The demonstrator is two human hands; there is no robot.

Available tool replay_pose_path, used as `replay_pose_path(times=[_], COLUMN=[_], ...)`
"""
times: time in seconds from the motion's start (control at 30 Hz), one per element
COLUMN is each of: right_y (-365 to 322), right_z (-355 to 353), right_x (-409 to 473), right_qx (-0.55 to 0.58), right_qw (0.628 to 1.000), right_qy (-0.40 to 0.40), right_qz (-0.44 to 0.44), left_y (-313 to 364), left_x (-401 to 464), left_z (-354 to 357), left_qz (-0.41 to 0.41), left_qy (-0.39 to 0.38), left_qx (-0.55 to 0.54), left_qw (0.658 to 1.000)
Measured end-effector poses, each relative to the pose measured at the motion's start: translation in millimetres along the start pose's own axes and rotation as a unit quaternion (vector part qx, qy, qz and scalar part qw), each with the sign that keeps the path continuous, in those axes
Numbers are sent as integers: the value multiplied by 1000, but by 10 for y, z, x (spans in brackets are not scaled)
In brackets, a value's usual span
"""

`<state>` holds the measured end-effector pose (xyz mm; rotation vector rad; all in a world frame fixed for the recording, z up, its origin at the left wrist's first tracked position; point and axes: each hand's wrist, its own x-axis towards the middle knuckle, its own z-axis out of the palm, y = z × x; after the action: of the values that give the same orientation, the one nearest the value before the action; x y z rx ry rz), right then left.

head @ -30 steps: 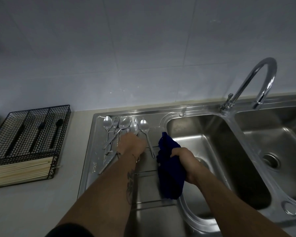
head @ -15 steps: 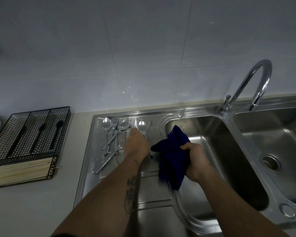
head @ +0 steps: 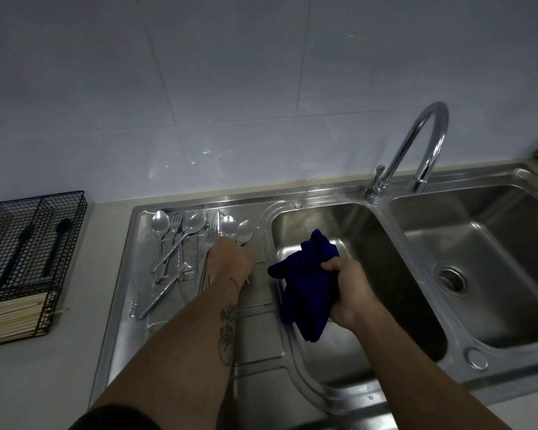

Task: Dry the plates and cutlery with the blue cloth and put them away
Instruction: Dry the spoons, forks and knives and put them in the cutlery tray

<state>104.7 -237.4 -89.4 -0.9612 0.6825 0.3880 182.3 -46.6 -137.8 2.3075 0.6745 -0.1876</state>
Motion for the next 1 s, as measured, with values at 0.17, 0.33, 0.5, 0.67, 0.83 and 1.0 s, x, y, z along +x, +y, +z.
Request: replay_pose_path(times=[0.17, 0.33, 0.5, 0.67, 0.83, 1.0], right_y=[16, 45, 112, 157, 250, 385], right_z=[-58, -42, 101, 382, 664, 993], right_x=[-33, -29, -29, -135, -262, -418], right_qx=[-12, -17, -11, 18, 68, 106], right_qw=[1000, 1000, 1000, 998, 993, 985], right_qy=[-5, -6, -9, -56, -100, -130], right_qz=[-1, 1, 7, -9, -15, -29], left_y=[41, 30, -89, -170, -294, -464], left_x=[-16, -103, -60, -231, -441, -513], left_z=[-23, -155, -304, -672, -1093, -1358], left_qz=[0, 16, 37, 47, 78, 101], left_qy=[-15, -51, -90, -103, -130, -150], left_qx=[3, -10, -63, -166, -204, -200], left_qw=[1000, 999, 993, 980, 967, 963])
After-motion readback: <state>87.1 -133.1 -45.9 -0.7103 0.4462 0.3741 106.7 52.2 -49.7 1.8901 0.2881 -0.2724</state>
